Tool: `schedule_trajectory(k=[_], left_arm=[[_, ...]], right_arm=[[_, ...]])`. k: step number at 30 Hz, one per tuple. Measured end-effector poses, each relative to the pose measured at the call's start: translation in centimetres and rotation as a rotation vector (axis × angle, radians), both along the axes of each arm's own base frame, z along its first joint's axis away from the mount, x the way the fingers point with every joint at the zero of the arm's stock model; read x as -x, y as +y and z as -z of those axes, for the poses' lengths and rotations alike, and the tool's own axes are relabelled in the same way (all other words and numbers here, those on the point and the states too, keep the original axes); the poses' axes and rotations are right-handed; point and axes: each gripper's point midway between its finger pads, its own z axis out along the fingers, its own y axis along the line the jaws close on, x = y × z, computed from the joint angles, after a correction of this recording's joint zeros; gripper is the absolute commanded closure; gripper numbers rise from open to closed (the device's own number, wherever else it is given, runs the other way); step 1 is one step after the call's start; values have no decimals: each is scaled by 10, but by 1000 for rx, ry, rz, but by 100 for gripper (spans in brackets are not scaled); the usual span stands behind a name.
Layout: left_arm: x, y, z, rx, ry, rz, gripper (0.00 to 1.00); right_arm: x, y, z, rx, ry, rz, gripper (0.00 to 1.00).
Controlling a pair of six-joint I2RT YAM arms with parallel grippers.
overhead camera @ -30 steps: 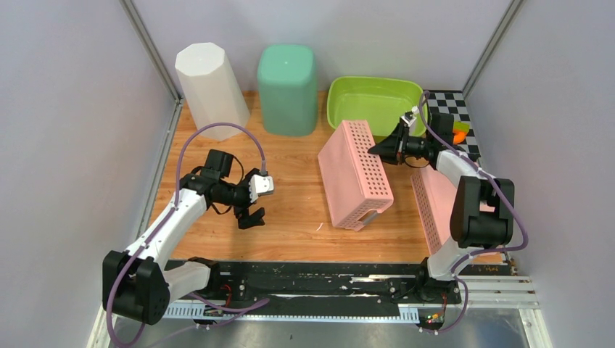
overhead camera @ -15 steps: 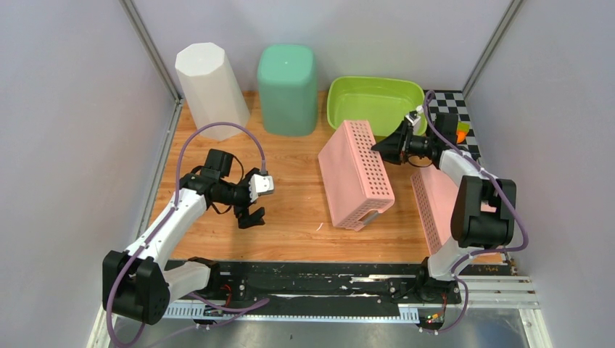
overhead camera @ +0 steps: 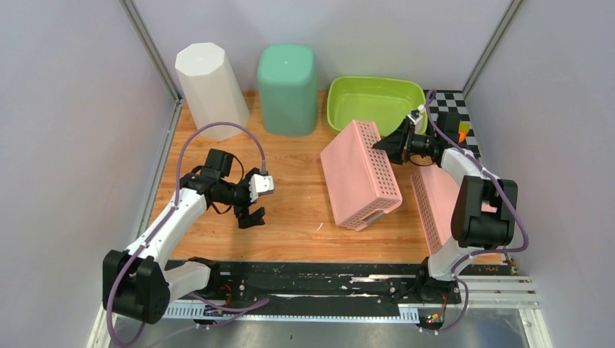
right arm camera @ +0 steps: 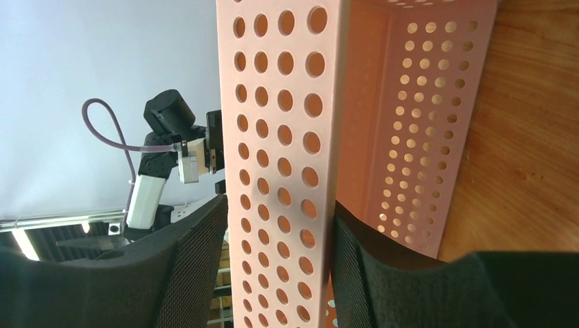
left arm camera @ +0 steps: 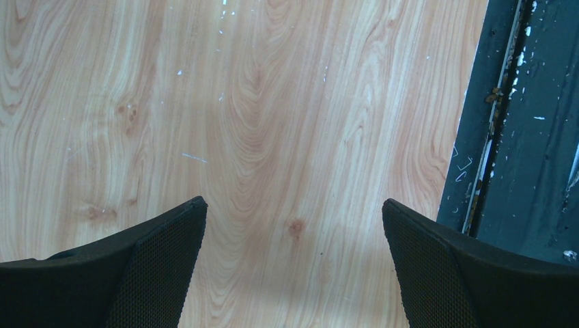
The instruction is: Turn the large container upside down
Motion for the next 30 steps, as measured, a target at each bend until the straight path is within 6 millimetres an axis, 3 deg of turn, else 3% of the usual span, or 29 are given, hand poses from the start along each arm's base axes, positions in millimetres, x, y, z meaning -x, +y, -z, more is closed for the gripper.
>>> schedule_trajectory(k=[13,30], left_arm=[[0,0,1,-1,4,0,0],[0,0,1,-1,4,0,0]], right_arm=[[9,-1,7,33,12,-21,29],[10,-2,15,78,12,-13,22]])
